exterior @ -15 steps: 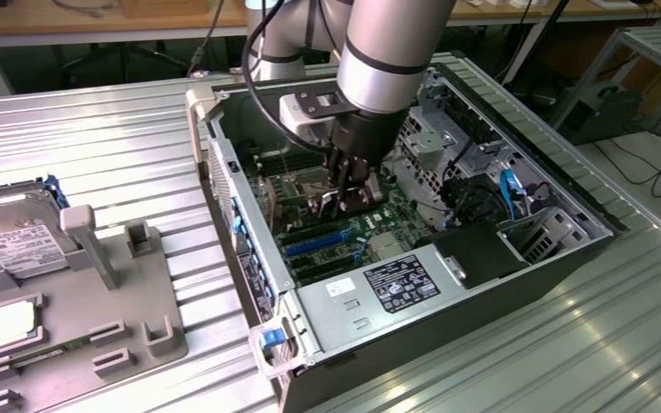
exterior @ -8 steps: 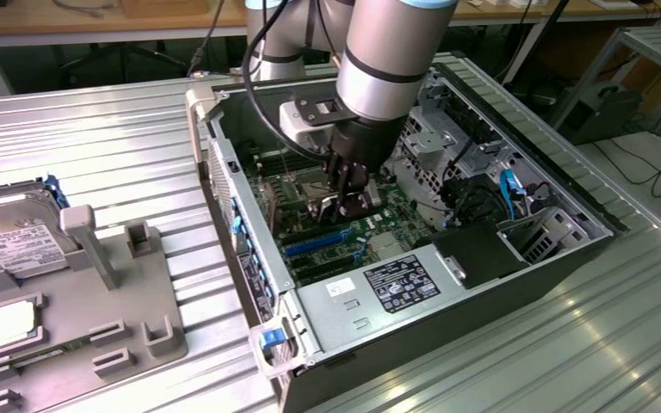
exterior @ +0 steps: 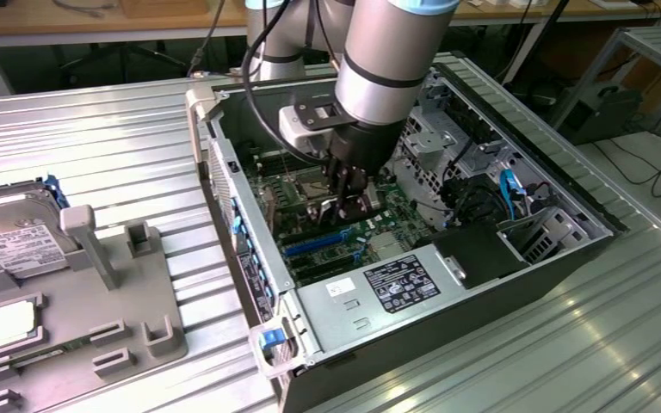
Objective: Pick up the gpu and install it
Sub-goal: 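Insert the gpu into the slot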
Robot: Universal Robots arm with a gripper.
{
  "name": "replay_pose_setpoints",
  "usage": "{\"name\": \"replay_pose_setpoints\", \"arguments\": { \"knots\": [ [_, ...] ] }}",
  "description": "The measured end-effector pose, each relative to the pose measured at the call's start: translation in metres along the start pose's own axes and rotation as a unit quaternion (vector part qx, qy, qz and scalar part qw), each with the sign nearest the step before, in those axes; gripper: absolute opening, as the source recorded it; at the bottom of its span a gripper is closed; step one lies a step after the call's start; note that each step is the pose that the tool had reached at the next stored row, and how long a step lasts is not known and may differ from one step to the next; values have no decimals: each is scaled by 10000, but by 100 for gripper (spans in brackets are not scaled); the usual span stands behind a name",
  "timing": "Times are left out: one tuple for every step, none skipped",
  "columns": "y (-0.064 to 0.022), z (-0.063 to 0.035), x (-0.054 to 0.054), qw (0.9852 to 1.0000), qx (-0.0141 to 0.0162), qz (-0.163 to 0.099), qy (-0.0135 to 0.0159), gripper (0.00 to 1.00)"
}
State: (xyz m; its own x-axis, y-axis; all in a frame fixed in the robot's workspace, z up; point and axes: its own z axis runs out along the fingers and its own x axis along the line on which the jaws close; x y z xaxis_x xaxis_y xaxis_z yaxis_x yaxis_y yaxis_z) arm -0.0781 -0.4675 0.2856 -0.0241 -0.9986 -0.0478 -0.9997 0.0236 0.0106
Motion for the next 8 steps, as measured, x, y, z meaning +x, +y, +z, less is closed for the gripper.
{"name": "replay_pose_setpoints", "arguments": {
  "knots": [
    [7, 6, 1, 10000, 0, 0, 0, 28],
    [9, 13, 1, 10000, 0, 0, 0, 28],
    [9, 16, 3, 10000, -1, -1, 0, 28],
    [10, 20, 5, 10000, 0, 0, 0, 28],
    [10, 26, 6, 10000, 0, 0, 0, 28],
    [12, 29, 6, 10000, -1, 0, 0, 28],
    [15, 33, 6, 10000, -1, 0, 0, 28],
    [18, 38, 7, 10000, -2, 0, -1, 28]
  ]
}}
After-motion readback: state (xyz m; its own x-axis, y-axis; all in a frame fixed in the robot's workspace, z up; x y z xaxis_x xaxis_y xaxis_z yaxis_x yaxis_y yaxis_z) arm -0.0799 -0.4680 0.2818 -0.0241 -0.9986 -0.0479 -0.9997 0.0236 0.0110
